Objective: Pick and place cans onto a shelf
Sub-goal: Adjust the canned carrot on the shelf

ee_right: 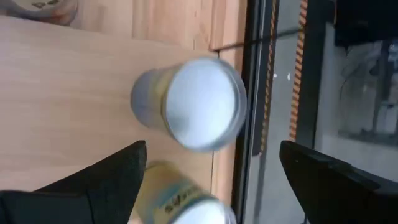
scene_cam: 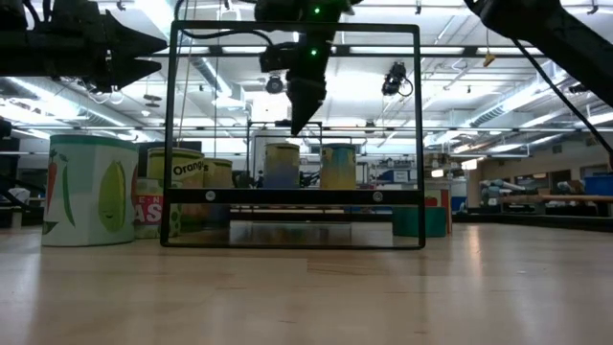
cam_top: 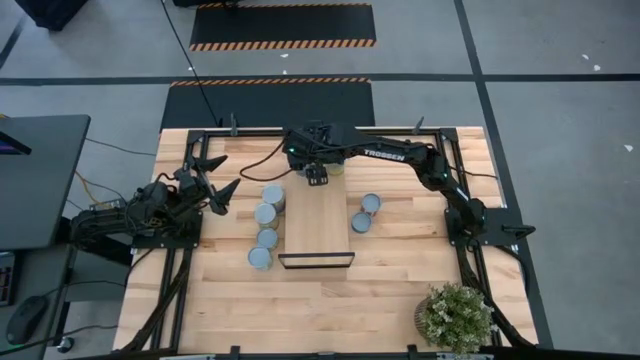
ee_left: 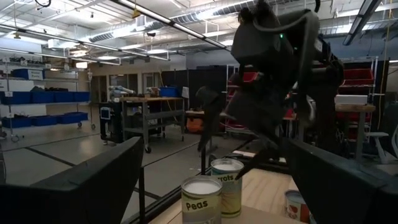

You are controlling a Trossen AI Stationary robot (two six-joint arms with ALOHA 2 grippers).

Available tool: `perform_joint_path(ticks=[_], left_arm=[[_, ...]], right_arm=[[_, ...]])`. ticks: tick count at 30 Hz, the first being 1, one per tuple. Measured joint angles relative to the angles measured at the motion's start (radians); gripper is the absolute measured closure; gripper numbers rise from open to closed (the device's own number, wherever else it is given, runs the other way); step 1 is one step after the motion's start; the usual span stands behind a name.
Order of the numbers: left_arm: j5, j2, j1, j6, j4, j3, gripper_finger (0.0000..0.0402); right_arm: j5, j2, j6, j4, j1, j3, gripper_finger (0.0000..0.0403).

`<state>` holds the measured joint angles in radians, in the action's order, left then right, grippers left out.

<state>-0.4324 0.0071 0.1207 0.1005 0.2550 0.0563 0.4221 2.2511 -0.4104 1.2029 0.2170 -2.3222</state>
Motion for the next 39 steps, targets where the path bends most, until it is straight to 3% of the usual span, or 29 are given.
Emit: perform_joint_path(ticks=[7, 16, 25, 32, 39], left_arm=[[0.000, 0.000, 0.000, -0.010, -0.022, 0.000, 0.0006], [0.000, 0.000, -0.001, -0.037, -0.049, 0.000, 0.0006], [0.000, 0.000, -0.001, -0.043, -0.052, 0.000, 0.0006], [0.000, 0.000, 0.000, -0.055, -0.045, 0.000, 0.0006], [0.000, 0.000, 0.000, -0.064, -0.045, 0.000, 0.0006]], right_arm=[[-0.083, -0.048, 0.226, 0.190, 0.001, 0.000, 0.0029], [-0.075, -0.077, 0.287, 0.240, -0.014, 0.055, 0.0030], [-0.071, -0.275, 0.329, 0.044, 0.005, 0.435, 0.0030], [0.025, -0.463, 0.385, -0.125, 0.013, 0.710, 0.0030], [-0.054, -0.553, 0.468, -0.231, 0.063, 0.895, 0.0030]])
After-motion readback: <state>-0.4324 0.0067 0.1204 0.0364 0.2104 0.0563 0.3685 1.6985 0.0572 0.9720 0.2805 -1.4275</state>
